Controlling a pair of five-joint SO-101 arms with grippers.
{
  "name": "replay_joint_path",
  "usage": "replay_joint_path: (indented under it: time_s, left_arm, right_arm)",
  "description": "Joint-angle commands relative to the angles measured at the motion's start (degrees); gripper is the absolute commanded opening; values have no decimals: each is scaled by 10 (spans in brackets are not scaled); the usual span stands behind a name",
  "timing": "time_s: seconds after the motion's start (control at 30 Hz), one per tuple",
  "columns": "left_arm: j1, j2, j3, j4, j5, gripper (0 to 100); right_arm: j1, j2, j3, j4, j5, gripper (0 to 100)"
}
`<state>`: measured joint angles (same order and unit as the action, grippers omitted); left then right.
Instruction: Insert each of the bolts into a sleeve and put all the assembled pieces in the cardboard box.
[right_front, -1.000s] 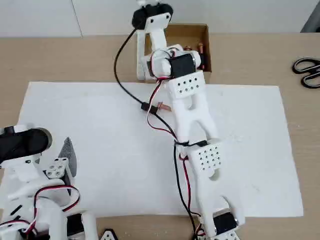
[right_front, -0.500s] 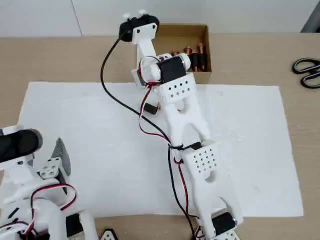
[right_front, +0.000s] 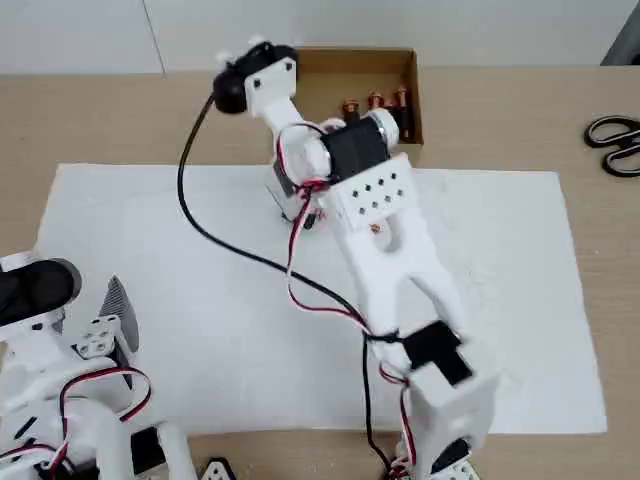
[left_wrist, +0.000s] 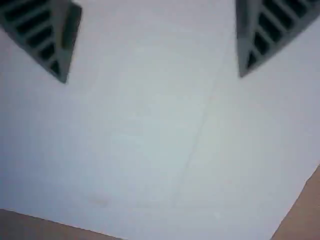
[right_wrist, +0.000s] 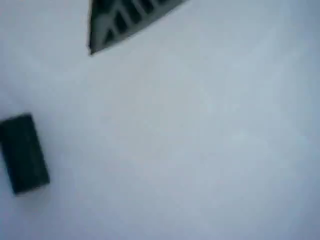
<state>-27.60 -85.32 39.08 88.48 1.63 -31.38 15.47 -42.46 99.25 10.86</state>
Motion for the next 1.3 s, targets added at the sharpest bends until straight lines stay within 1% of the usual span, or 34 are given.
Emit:
replay_joint_path:
  time_s: [0.0,0.13,0.23,0.33,0.5,0.63,0.77,1.1,1.27]
  left_arm:
    - [-3,-2,-1,-11,5,209]
    - [-3,-2,-1,-11,5,209]
    - [-2,-2,0,-11,5,209]
    - [-1,-2,0,-11,5,209]
    - [-1,-2,0,-11,5,209]
    - [-1,-2,0,-11,5,209]
    - [-1,-2,0,-11,5,209]
    - [0,-2,0,-11,5,209]
    - [0,-2,0,-11,5,209]
  right_arm:
    - [29,-74,62,4,39,256]
    - [78,-53,63,-8,-33,256]
    - [110,-32,63,-7,-45,256]
    - [103,-15,63,-15,-3,256]
    - [56,54,63,-59,141,256]
    - [51,116,63,-111,199,257]
    - [50,155,61,-146,203,258]
    - [-6,179,61,-204,205,258]
    - [-11,205,61,-223,205,256]
